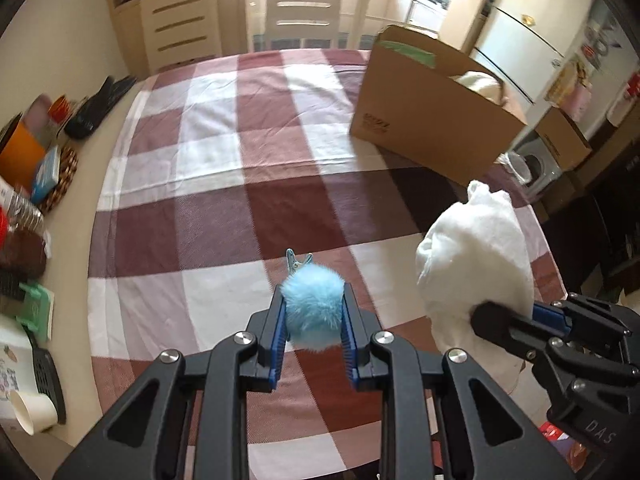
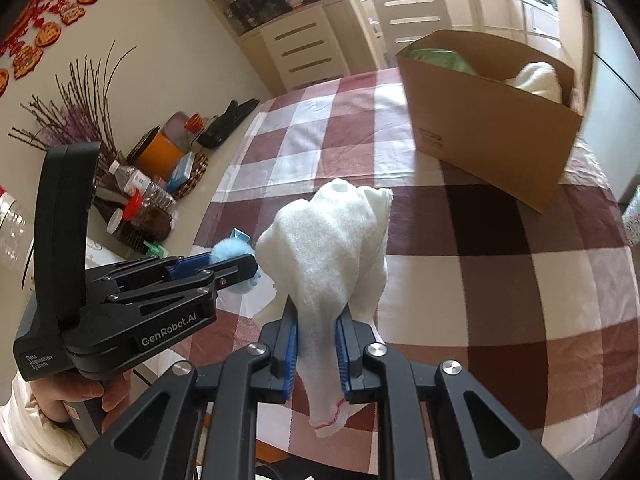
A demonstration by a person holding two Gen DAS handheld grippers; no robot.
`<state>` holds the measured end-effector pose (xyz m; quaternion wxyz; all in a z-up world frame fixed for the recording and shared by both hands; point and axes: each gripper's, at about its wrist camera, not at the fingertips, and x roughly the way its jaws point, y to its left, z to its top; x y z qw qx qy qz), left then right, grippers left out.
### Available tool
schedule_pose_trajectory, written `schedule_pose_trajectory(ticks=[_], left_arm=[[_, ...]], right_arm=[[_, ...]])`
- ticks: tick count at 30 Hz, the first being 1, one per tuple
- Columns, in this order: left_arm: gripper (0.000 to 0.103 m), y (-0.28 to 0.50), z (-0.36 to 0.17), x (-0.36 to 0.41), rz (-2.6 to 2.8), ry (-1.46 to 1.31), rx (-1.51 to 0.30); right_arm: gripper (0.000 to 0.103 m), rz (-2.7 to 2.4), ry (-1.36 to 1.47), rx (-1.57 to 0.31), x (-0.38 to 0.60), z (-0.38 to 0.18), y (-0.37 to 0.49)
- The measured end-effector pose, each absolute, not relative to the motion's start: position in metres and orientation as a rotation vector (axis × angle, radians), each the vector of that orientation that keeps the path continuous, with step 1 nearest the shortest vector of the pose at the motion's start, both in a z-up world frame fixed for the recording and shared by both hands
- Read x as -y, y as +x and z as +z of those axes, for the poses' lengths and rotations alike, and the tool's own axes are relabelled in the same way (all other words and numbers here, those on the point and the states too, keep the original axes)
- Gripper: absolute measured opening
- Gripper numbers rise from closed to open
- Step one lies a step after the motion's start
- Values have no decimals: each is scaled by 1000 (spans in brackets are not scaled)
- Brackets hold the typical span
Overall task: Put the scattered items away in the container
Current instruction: 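Lift the pompom and white cloth with both tools and carry toward the cardboard box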
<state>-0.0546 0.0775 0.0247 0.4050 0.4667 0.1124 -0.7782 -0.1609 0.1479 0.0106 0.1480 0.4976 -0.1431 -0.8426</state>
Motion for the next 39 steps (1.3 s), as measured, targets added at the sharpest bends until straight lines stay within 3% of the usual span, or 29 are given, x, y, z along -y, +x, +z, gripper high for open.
schedule_pose_trajectory(ticks=[39], left_arm=[[24, -152, 8, -128, -2197, 1337, 34]], right_arm=[[17, -2668, 1440, 611, -229, 24, -135]])
